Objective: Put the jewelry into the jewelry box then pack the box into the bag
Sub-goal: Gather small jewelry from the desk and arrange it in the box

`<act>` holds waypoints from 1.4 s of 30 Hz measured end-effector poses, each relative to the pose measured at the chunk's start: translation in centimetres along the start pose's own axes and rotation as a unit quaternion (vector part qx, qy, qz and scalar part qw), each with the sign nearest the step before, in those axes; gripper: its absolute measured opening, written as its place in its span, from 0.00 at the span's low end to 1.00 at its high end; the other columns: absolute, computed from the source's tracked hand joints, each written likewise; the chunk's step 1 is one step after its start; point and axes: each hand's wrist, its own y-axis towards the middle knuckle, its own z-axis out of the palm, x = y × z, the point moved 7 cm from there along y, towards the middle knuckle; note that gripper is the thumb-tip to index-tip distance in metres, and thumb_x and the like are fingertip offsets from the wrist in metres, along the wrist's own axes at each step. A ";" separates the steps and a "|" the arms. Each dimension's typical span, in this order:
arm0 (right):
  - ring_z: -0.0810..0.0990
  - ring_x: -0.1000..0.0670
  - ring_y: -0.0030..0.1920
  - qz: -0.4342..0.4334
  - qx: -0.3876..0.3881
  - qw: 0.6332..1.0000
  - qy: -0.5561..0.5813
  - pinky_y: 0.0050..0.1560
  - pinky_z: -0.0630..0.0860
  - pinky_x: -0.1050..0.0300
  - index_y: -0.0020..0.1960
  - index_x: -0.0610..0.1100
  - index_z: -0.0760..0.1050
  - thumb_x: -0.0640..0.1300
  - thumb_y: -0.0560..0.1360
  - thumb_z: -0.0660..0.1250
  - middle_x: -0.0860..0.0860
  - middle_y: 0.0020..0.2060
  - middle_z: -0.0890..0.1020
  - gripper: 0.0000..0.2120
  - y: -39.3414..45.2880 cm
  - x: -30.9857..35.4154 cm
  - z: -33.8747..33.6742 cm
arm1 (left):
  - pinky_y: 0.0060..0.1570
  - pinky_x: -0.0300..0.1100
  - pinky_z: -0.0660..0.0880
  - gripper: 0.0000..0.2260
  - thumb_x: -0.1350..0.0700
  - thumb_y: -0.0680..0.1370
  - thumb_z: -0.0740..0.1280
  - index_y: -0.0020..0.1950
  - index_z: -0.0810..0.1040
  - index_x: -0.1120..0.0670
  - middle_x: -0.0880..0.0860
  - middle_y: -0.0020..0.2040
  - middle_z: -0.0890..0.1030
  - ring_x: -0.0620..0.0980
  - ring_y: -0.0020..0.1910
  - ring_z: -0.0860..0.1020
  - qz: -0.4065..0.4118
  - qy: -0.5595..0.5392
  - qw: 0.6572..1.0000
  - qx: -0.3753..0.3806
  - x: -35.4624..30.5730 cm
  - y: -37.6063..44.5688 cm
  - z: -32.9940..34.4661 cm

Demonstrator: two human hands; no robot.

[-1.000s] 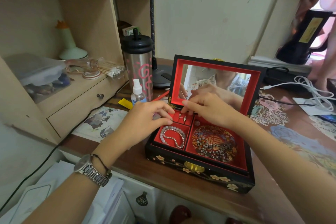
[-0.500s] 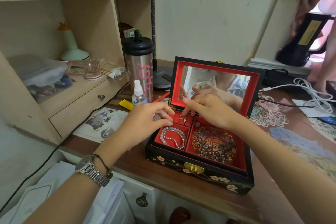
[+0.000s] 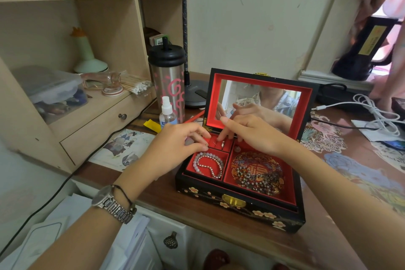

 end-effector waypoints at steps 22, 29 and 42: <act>0.79 0.56 0.49 0.008 0.023 1.000 0.015 0.52 0.76 0.61 0.47 0.48 0.85 0.59 0.79 0.53 0.58 0.44 0.79 0.24 -0.4 0.8 0.6 | 0.53 0.39 0.75 0.09 0.55 0.71 0.74 0.50 0.81 0.49 0.43 0.40 0.85 0.36 0.45 0.81 0.006 0.000 1.000 0.002 -0.2 0.1 0.0; 0.76 0.63 0.37 0.012 -0.045 0.998 0.043 0.45 0.67 0.63 0.46 0.50 0.84 0.60 0.79 0.52 0.56 0.37 0.79 0.24 -0.6 -0.3 -1.0 | 0.46 0.35 0.75 0.06 0.55 0.72 0.73 0.48 0.82 0.48 0.42 0.39 0.84 0.35 0.42 0.80 0.036 0.009 0.999 -0.019 -1.8 0.9 -1.0; 0.75 0.62 0.35 0.005 -0.064 0.996 0.061 0.43 0.70 0.64 0.44 0.50 0.83 0.59 0.80 0.52 0.52 0.38 0.80 0.24 -1.5 -1.0 -2.4 | 0.47 0.34 0.75 0.04 0.53 0.71 0.72 0.45 0.83 0.49 0.42 0.40 0.83 0.36 0.42 0.80 0.045 0.019 0.998 -0.026 -2.9 2.5 -0.9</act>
